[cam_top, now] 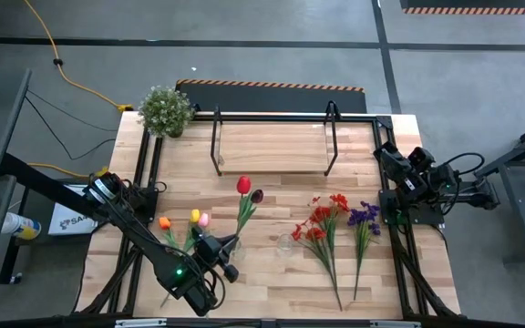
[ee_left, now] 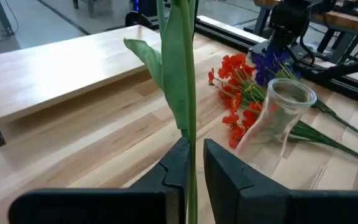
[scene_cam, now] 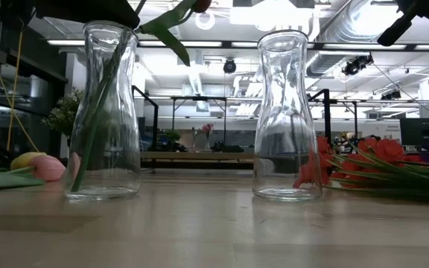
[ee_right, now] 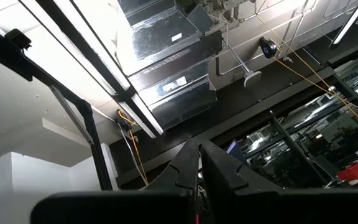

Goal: Pick and place flowers into a vace then onto a shelf
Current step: Put the left red flower into the left transparent vase

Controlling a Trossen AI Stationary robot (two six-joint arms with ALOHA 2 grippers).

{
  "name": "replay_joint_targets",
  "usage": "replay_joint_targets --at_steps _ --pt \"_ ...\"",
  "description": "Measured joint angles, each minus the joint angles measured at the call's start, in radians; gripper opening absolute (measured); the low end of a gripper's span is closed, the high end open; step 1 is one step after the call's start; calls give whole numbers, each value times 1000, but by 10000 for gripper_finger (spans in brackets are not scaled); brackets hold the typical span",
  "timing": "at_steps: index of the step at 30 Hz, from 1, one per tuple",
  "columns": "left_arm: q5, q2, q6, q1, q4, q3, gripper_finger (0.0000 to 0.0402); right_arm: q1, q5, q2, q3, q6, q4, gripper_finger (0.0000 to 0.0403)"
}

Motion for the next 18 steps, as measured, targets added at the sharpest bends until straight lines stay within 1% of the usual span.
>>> replay_joint_targets --at_steps 8,18 --pt "91 0 0 0 1 0 83 0 0 0 0 0 0 12" --pt "133 -11 0 -1 -4 1 83 0 0 0 0 0 0 12"
